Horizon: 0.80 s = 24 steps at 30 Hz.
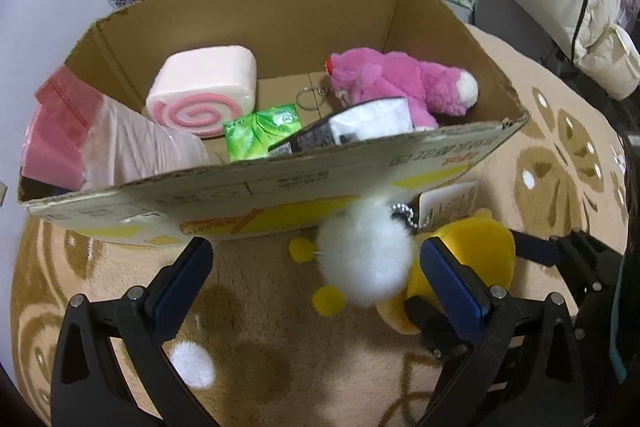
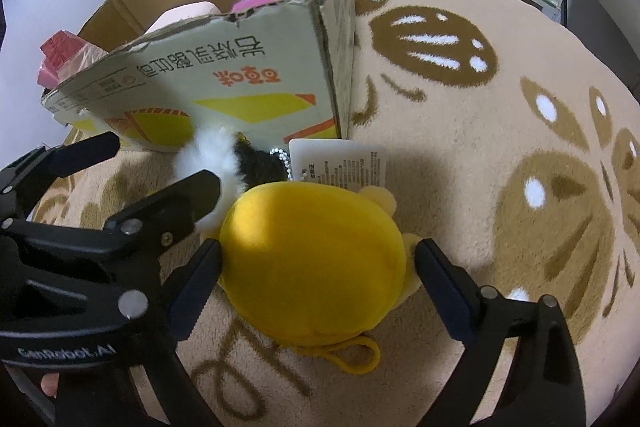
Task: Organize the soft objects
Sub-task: 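Move both grippers toward the yellow duck plush beside the box, then grasp the white pompom with the left gripper while the right grasps the yellow duck body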
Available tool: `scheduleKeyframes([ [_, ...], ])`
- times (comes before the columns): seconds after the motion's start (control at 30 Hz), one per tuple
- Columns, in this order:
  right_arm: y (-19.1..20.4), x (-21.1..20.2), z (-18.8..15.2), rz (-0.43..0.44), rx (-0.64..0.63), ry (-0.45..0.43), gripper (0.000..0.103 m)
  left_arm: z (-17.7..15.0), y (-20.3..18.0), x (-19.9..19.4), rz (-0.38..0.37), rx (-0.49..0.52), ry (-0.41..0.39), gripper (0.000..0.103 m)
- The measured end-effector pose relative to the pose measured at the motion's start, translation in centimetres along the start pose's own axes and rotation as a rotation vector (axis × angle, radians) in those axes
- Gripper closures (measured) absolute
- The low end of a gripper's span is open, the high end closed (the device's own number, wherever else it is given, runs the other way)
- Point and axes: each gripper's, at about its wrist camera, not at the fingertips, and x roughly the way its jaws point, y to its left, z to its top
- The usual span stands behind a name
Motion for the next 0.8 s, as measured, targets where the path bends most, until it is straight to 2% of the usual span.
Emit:
scheduleKeyframes([
  [0.2, -0.5, -0.1, -0.1, 0.032, 0.012, -0.006, 0.008, 0.1, -1.0, 0.2, -0.004, -0.013, 0.004, 0.003],
  [0.27, -0.8, -0.2, -0.1, 0.036, 0.015, -0.006, 0.009, 0.1, -1.1, 0.6, -0.003, -0.029, 0.016, 0.013],
  [0.33, -0.8, -0.2, -0.1, 0.037, 0.018, -0.005, 0.009, 0.0, -1.0, 1.2, -0.004, -0.045, 0.041, 0.019],
  [0.53, -1.1, 0.0, 0.1, 0.043, 0.035, 0.004, 0.008, -0.1, -0.4, 2.2, -0.024, -0.095, 0.071, 0.022],
  [0.6, -1.2, 0.2, 0.1, 0.044, 0.027, 0.009, 0.008, -0.2, -0.1, 2.3, -0.040, -0.097, 0.076, 0.027],
  [0.77, -0.7, 0.2, 0.0, 0.038, 0.010, 0.010, 0.008, -0.3, -0.6, 2.5, -0.090, -0.088, 0.076, 0.050],
  [0.8, -0.7, 0.2, 0.1, 0.036, 0.012, 0.010, 0.008, -0.3, -0.7, 2.6, -0.094, -0.090, 0.081, 0.051],
])
